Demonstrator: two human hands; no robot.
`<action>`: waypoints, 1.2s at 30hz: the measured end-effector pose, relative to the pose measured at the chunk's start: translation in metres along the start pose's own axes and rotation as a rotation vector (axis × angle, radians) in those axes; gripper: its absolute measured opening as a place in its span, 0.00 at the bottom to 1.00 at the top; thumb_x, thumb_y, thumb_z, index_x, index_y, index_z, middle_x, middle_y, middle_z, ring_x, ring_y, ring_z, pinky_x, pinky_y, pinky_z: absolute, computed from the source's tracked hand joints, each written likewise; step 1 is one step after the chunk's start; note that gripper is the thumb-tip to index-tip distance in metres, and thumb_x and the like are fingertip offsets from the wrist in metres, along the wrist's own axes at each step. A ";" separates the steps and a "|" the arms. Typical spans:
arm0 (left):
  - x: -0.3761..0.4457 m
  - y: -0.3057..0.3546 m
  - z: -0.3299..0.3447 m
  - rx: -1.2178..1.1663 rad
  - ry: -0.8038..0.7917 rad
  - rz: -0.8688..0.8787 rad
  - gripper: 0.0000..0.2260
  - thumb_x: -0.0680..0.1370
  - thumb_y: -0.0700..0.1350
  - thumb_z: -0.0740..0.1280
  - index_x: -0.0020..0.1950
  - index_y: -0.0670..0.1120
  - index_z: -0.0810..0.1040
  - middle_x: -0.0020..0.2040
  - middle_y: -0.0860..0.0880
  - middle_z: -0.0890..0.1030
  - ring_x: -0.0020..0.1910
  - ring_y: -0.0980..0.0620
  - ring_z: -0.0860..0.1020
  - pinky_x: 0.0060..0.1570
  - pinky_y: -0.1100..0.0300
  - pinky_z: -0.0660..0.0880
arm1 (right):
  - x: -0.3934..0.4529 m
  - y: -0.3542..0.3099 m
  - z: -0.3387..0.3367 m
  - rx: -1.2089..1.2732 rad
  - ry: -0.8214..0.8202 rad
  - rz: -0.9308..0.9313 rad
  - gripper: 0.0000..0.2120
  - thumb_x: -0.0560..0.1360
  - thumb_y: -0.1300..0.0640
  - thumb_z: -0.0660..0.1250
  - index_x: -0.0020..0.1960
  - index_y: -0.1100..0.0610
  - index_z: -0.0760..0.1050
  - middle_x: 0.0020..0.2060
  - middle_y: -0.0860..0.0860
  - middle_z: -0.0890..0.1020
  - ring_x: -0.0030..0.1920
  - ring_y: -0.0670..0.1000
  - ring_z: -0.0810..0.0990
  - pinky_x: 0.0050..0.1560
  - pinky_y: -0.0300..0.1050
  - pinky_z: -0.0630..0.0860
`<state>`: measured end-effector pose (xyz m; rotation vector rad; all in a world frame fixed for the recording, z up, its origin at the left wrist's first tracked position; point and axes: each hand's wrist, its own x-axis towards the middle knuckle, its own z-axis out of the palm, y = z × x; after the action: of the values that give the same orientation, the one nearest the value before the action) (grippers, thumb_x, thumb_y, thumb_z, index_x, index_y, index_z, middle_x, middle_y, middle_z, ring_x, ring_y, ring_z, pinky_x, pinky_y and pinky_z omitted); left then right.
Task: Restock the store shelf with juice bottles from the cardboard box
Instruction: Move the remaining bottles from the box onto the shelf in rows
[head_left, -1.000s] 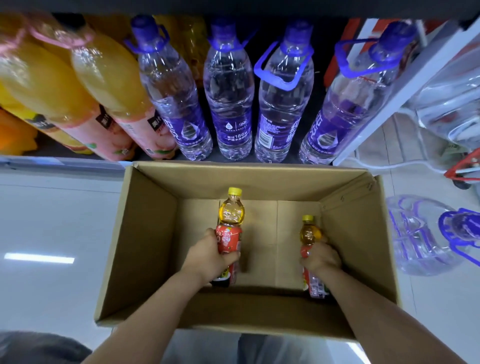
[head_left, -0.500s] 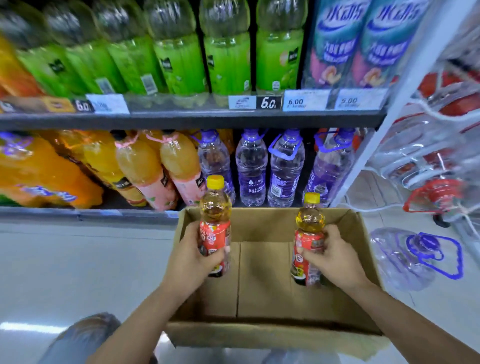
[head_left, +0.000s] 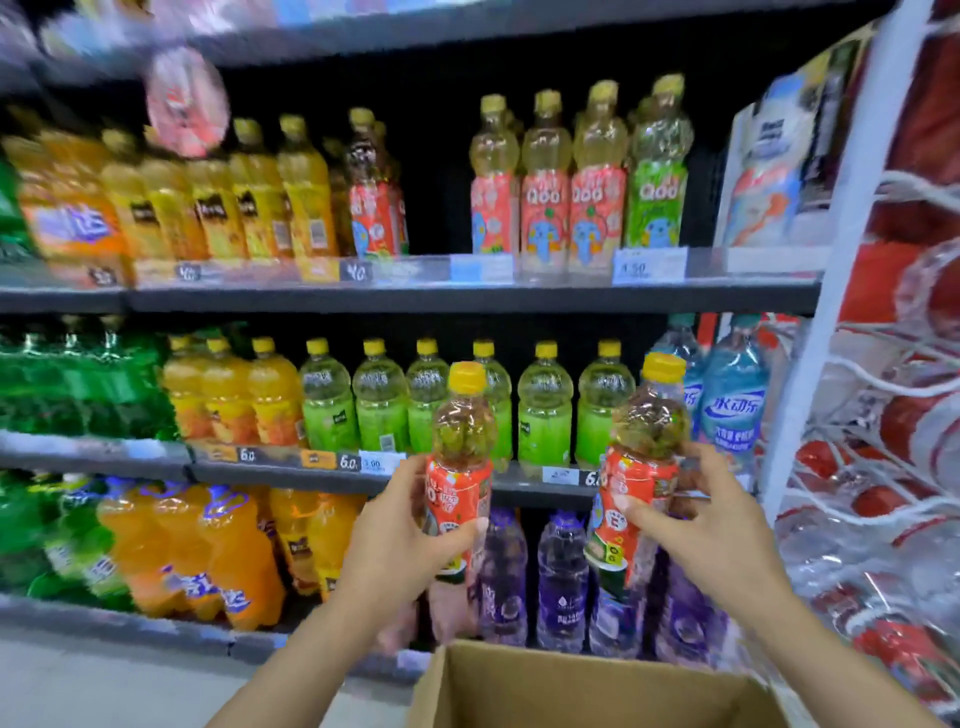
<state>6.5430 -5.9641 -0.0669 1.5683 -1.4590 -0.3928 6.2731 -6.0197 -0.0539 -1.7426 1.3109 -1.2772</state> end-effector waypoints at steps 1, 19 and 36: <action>0.005 0.008 -0.012 0.012 0.029 0.025 0.26 0.66 0.55 0.77 0.55 0.66 0.65 0.47 0.65 0.82 0.46 0.69 0.78 0.45 0.68 0.76 | 0.005 -0.017 0.000 0.014 0.008 -0.033 0.26 0.58 0.43 0.78 0.48 0.29 0.66 0.42 0.38 0.82 0.43 0.43 0.82 0.51 0.51 0.78; 0.098 0.053 -0.165 -0.132 0.333 0.150 0.31 0.65 0.57 0.77 0.64 0.58 0.69 0.50 0.60 0.80 0.46 0.62 0.80 0.43 0.59 0.81 | 0.088 -0.194 0.055 0.008 0.145 -0.361 0.24 0.64 0.46 0.77 0.51 0.37 0.66 0.44 0.38 0.81 0.45 0.41 0.81 0.46 0.45 0.75; 0.145 0.001 -0.206 -0.199 0.282 0.096 0.34 0.61 0.56 0.79 0.60 0.62 0.64 0.50 0.59 0.79 0.47 0.62 0.78 0.42 0.70 0.74 | 0.240 -0.249 0.172 -0.078 0.199 -0.429 0.27 0.73 0.50 0.71 0.66 0.51 0.63 0.49 0.45 0.79 0.47 0.46 0.79 0.41 0.38 0.74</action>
<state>6.7334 -6.0119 0.0911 1.3300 -1.2330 -0.2410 6.5341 -6.1771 0.1831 -2.0712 1.1395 -1.6910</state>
